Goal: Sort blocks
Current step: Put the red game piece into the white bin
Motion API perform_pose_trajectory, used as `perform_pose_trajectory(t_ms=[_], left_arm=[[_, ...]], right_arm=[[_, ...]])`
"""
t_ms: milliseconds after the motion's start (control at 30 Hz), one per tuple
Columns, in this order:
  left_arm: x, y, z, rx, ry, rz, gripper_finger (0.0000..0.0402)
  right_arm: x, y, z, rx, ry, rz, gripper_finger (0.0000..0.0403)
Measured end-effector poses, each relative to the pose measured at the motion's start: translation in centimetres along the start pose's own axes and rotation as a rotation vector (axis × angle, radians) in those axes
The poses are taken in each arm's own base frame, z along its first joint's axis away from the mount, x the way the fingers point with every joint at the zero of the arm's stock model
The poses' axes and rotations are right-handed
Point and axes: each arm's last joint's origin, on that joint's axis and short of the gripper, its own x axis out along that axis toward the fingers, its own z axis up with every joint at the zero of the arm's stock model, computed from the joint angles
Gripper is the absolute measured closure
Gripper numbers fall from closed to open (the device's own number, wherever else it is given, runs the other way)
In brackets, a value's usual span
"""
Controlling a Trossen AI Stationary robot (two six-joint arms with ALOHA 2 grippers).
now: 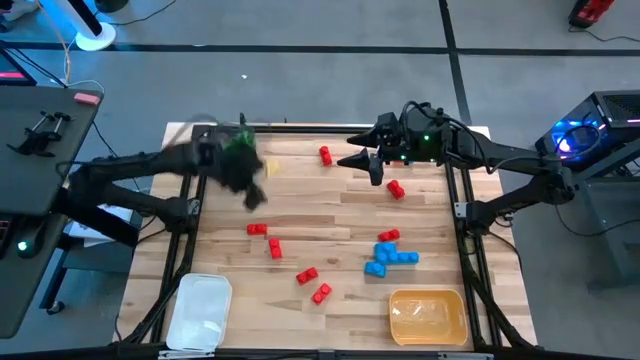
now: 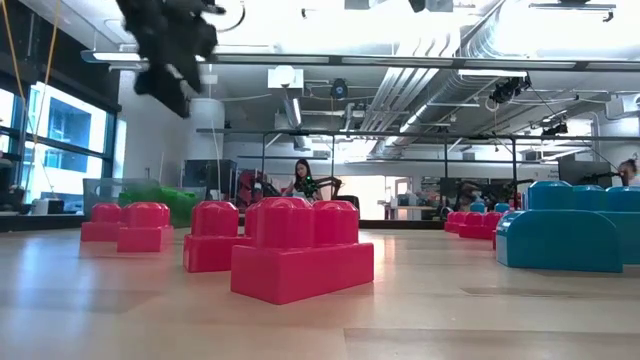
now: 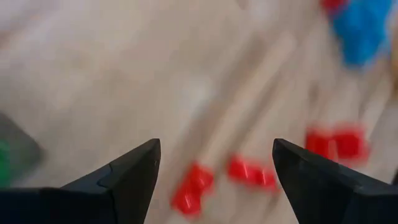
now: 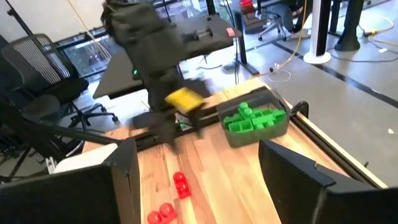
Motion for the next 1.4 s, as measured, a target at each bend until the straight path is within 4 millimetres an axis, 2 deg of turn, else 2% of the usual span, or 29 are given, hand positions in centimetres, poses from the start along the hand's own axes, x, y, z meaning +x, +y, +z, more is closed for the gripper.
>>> perform_pose_trajectory(t_ms=[100,200,300,400,567,833,1033,1233,1400], left_arm=[[0.6,-2.9,-3.1,0.181,0.111,0.091,0.0104],[2.0,-4.4,-6.0,0.349,0.17,0.135,0.0104],[3.5,-4.9,-7.5,0.428,0.157,0.101,0.0103],[5.1,-4.4,-8.3,0.481,0.154,0.092,0.0103],[6.7,-2.6,-8.5,0.509,0.158,0.149,0.0103],[9.5,-0.9,-8.5,0.536,0.19,0.055,0.0103],[11.7,-0.8,-8.2,0.556,0.209,0.063,0.0103],[14.0,-0.6,-8.5,0.529,0.3,0.082,0.0103],[14.6,-0.6,-8.6,0.512,0.332,0.09,0.0117]], right_arm=[[0.0,0.0,-0.2,-0.004,0.016,-0.004,0.0188],[0.0,0.0,-0.2,-0.01,0.022,0.0,0.0188],[0.0,0.0,-0.2,-0.008,0.026,0.001,0.0188],[0.0,0.0,-0.3,-0.007,0.028,0.0,0.0188],[0.0,0.0,-0.3,0.008,0.03,-0.001,0.0188],[0.0,0.0,-0.3,0.031,0.029,-0.001,0.0188],[0.0,0.0,-0.3,0.039,0.029,-0.001,0.0188],[0.0,0.0,-0.3,0.045,0.029,-0.001,0.0188],[0.0,0.0,-0.3,0.043,0.029,-0.001,0.0188]])
